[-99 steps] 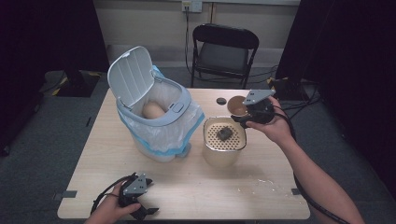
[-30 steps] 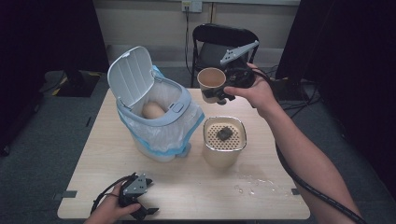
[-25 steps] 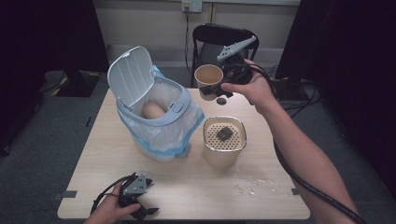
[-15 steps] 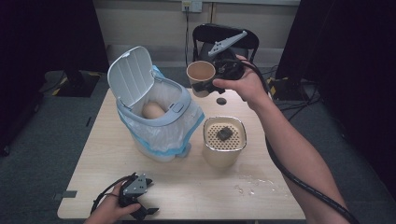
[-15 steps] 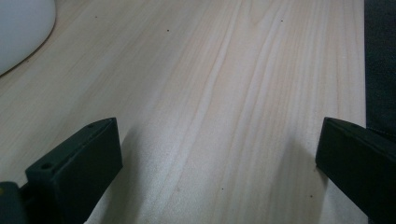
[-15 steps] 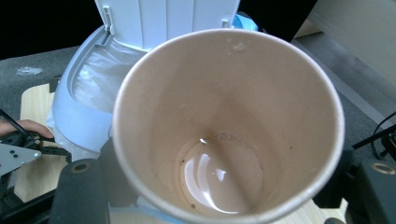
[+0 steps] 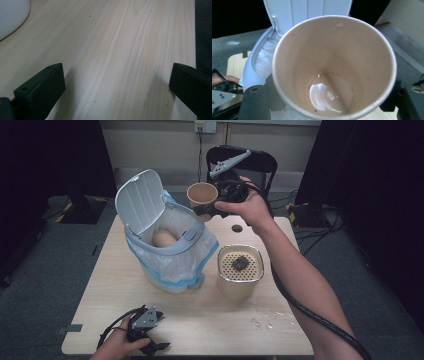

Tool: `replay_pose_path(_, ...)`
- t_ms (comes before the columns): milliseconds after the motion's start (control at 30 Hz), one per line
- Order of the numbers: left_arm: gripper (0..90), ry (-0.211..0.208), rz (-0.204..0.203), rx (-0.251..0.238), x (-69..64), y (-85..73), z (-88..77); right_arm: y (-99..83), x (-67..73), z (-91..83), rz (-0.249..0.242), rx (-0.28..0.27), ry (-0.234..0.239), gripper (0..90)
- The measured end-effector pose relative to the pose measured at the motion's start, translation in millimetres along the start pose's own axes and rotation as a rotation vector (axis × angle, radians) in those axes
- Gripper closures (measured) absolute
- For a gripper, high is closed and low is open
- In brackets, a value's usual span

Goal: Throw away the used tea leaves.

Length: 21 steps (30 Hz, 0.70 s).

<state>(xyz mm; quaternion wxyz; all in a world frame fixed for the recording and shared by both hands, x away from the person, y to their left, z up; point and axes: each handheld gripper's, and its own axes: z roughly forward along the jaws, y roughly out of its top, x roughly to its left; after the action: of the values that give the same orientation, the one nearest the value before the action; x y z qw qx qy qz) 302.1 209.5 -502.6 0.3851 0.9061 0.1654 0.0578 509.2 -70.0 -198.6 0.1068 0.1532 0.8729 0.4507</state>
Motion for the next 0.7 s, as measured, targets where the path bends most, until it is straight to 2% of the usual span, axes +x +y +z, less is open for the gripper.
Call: replay_pose_path(700,0.0,0.000,0.000,0.000,0.0,0.0,0.0,17.0,17.4,38.6,-0.022,-0.012,0.046,27.9)
